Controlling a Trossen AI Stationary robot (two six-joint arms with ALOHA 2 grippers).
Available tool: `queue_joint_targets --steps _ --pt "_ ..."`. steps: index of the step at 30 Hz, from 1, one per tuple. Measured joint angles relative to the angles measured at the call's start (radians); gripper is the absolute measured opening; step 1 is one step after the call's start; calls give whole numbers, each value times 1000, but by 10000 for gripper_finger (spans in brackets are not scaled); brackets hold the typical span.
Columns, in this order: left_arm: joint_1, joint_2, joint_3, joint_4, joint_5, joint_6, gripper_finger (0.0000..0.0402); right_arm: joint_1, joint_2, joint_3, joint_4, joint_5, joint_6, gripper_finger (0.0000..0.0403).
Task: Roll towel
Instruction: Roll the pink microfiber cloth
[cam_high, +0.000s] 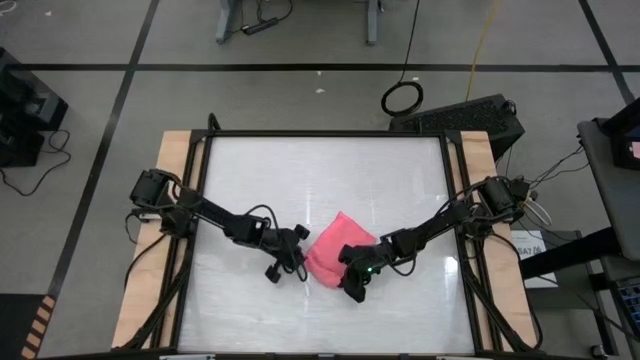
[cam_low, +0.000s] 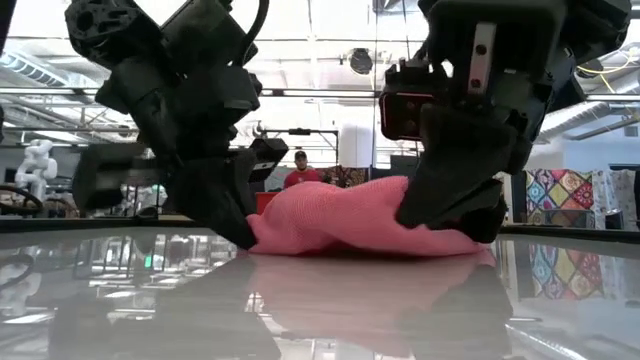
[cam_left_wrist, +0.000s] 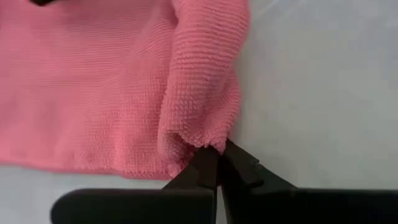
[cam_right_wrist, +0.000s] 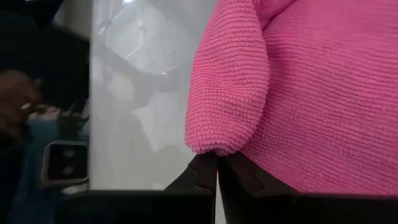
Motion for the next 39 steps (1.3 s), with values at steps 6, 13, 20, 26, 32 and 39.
queue_joint_targets --steps 6,13,20,26,32,39 --pt "0 5 22 -36 97 -38 4 14 -61 0 -68 -41 -6 22" --pt "-3 5 51 -115 131 -66 3 49 -230 0 -301 88 -70 114" --pt "-3 9 101 -152 143 -68 3 29 -298 0 -518 284 -56 152" --pt "-3 9 150 -199 143 -67 2 -35 -212 0 -514 211 -105 119" --pt "-7 8 187 -228 145 -90 2 -85 -102 4 -457 138 -171 74" --pt "-9 7 219 -226 185 -169 2 -154 -71 3 -400 110 -315 34"
